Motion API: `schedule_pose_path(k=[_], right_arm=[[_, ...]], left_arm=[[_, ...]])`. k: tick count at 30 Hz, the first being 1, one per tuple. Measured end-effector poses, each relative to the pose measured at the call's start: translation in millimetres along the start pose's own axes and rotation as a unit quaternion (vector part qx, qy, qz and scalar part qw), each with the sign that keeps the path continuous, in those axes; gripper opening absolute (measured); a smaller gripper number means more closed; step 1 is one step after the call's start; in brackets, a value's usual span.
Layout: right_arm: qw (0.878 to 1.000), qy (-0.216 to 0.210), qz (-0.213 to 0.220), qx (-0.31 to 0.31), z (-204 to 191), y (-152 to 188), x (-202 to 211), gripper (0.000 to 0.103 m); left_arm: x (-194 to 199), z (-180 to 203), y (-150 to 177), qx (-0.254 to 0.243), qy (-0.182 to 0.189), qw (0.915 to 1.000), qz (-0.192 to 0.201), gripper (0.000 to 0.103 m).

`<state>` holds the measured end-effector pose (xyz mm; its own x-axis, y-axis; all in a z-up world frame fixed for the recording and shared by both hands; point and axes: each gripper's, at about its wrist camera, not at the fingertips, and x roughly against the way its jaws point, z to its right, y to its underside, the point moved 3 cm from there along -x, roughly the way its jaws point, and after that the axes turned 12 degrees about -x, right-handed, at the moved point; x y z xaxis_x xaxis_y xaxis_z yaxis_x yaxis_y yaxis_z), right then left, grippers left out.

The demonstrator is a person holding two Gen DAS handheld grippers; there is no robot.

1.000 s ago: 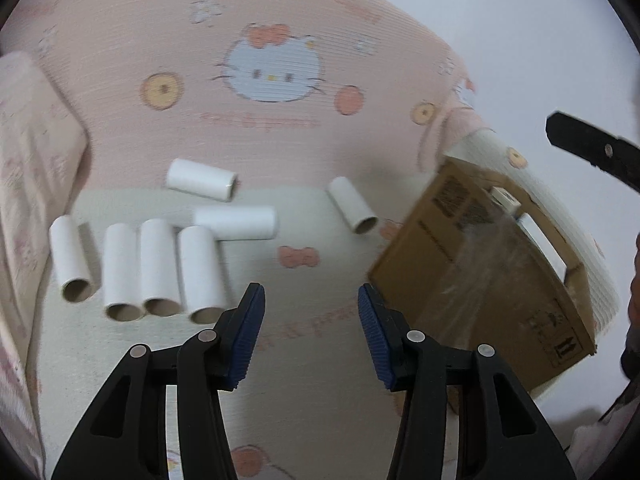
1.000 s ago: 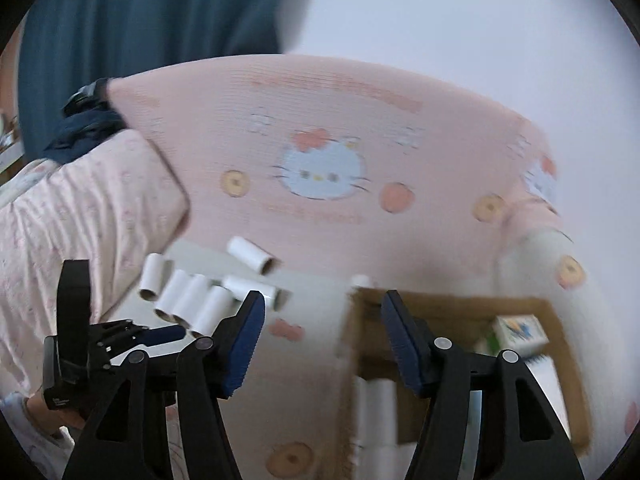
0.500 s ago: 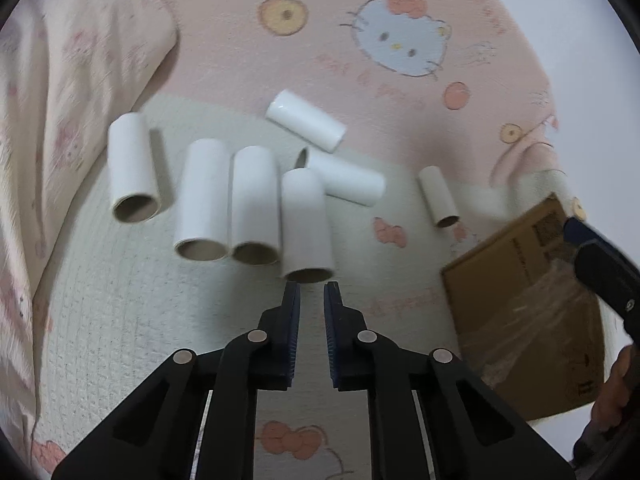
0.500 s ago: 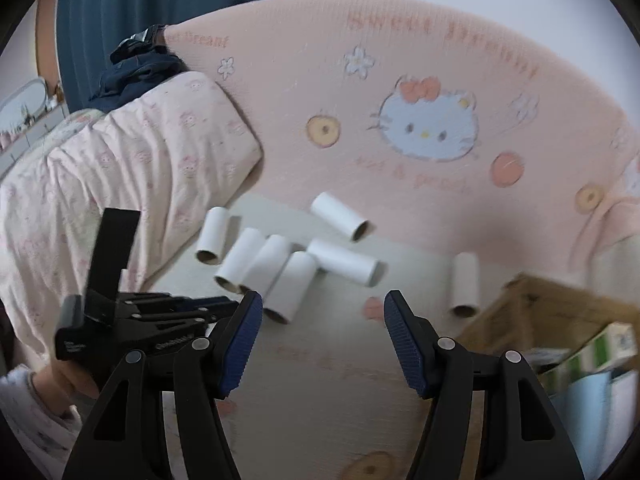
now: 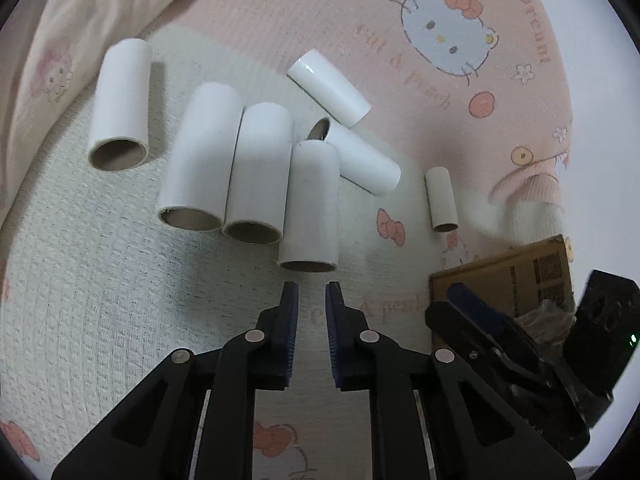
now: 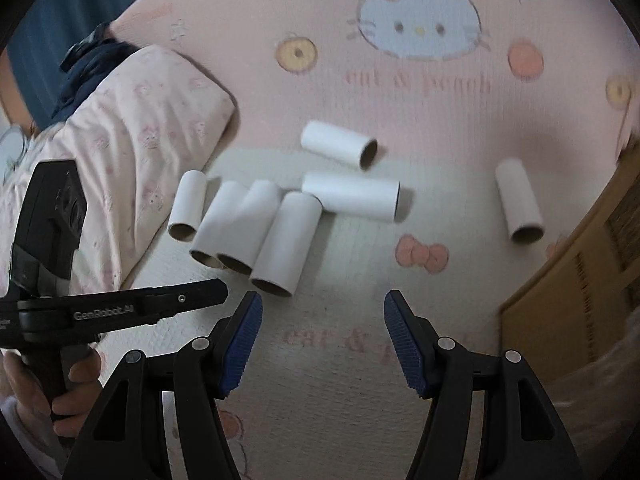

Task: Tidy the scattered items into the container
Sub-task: 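Withdraw the right gripper from the box back toward the tubes, then close the right gripper around another white cardboard tube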

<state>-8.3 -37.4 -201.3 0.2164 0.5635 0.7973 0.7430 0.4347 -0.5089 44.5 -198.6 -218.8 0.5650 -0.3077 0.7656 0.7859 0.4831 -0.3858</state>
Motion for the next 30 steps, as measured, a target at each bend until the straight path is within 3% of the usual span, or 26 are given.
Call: schedule_pose_path(k=[3,5,8,13,18,23,30], right_arm=[[1.000,-0.008,-0.016,-0.025,9,-2,-12,0.061],[1.000,0.004,-0.024,-0.015,9,-2,-21,0.061],[0.999,0.009,-0.034,-0.001,6,1,-32,0.061],[0.999,-0.024,-0.036,-0.002,-3,3,-39,0.061],[0.999,-0.024,-0.032,0.011,-5,2,-42,0.061],[0.999,-0.024,-0.031,-0.014,2,-6,-46,0.061],[0.997,-0.026,-0.042,-0.053,11,-13,-56,0.061]], left_arm=[[-6,2,-3,-0.018,-0.007,0.9998,-0.010,0.036],[-9,4,-6,-0.023,-0.006,0.9997,-0.008,0.038],[-11,9,-11,-0.031,0.000,0.9995,-0.009,0.038],[-7,19,-22,-0.047,0.004,0.9987,0.016,0.038],[-9,24,-39,-0.034,0.020,0.9987,0.032,0.038],[-28,24,-50,-0.047,-0.008,0.9988,0.008,0.038],[-36,17,-48,-0.034,-0.009,0.9994,-0.001,0.038]])
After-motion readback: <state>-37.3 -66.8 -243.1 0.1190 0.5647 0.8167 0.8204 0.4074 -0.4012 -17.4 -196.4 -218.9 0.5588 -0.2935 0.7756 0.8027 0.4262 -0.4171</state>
